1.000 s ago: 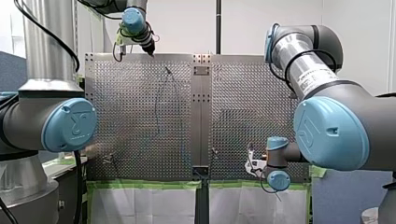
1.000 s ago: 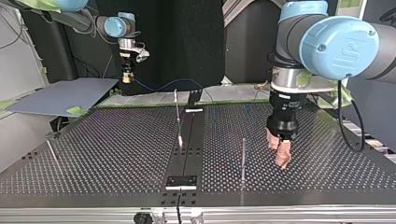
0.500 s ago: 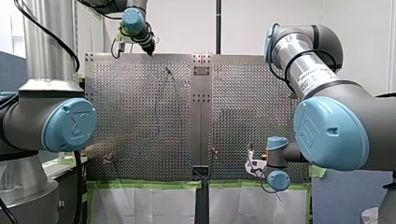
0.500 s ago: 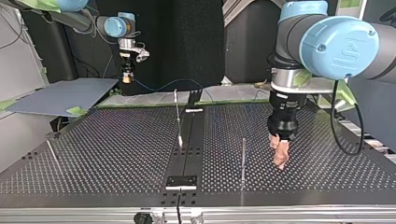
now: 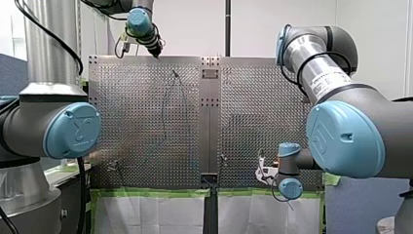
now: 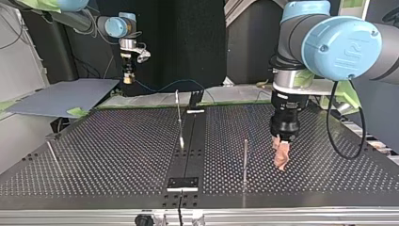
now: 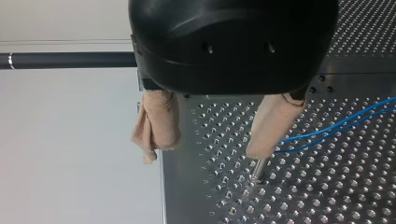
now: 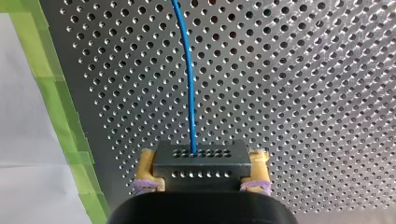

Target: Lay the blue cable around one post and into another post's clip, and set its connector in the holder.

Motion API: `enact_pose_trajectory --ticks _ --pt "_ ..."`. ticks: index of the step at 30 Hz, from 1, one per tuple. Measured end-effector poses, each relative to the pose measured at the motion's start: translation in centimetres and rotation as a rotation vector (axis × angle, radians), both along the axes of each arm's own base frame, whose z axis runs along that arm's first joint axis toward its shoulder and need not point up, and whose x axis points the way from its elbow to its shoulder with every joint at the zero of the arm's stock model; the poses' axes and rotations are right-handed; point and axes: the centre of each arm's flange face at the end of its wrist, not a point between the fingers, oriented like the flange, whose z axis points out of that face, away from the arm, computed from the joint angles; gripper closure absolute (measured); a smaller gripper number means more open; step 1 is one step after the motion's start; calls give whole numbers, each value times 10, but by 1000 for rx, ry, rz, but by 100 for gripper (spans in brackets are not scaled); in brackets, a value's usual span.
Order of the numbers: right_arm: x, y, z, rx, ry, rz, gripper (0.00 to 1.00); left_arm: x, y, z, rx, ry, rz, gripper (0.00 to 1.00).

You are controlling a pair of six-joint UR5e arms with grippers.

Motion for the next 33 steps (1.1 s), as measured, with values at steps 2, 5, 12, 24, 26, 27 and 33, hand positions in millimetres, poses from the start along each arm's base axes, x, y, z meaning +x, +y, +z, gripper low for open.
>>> enact_pose_trajectory --ticks 2,5,12,24,26,27,33 --pt "0 0 0 0 0 0 100 0 0 0 0 0 0 0" --pt "0 0 0 0 0 0 100 0 0 0 1 0 0 0" --pt "0 0 0 1 1 0 100 0 0 0 1 0 -1 0" --pt "0 0 0 2 1 0 100 1 5 0 -7 -2 31 0" --pt "0 0 0 2 1 0 100 1 6 0 -7 -2 48 0" --pt "0 0 0 2 1 0 100 1 7 1 -7 -3 59 0" --pt "0 0 0 2 1 0 100 0 11 1 -6 -4 95 0"
